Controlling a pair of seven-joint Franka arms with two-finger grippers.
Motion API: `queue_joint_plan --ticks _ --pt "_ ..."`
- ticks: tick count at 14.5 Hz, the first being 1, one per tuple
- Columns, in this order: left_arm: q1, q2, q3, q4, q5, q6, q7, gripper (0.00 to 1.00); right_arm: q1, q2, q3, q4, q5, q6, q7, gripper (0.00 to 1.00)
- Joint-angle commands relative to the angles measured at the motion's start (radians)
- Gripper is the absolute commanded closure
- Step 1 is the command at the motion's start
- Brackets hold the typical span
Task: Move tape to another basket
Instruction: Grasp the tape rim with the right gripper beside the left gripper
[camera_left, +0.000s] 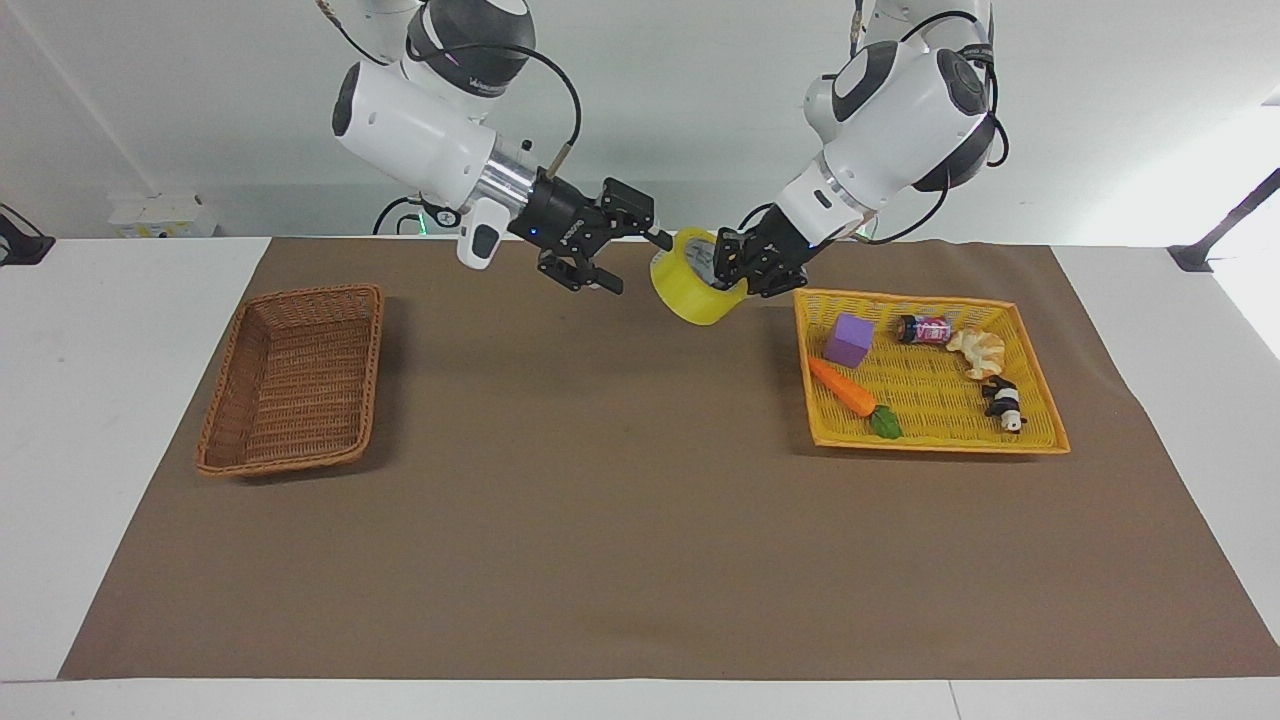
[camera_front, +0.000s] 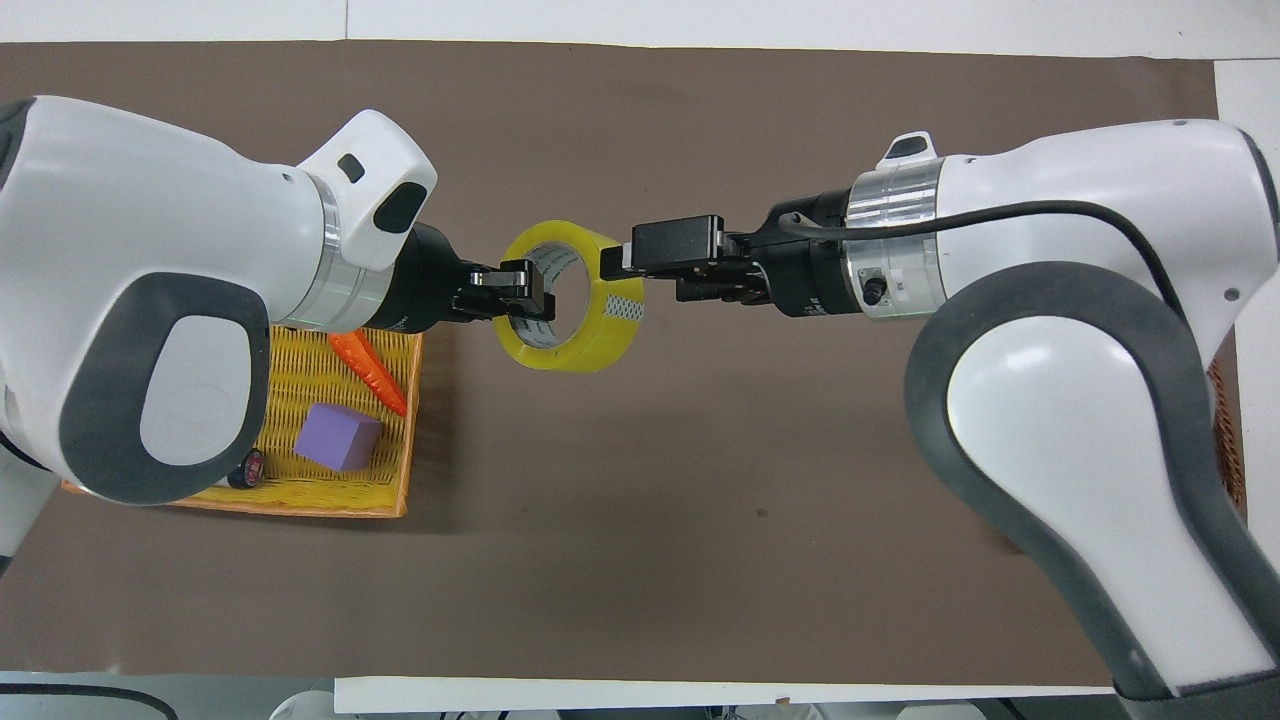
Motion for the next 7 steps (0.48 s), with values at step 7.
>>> queue_joint_plan --ticks 7 --pt "-0.010 0.002 0.001 0.014 0.008 0.020 0.005 1.00 0.052 -0.004 -0.003 -0.002 0.008 0.052 0.024 0.02"
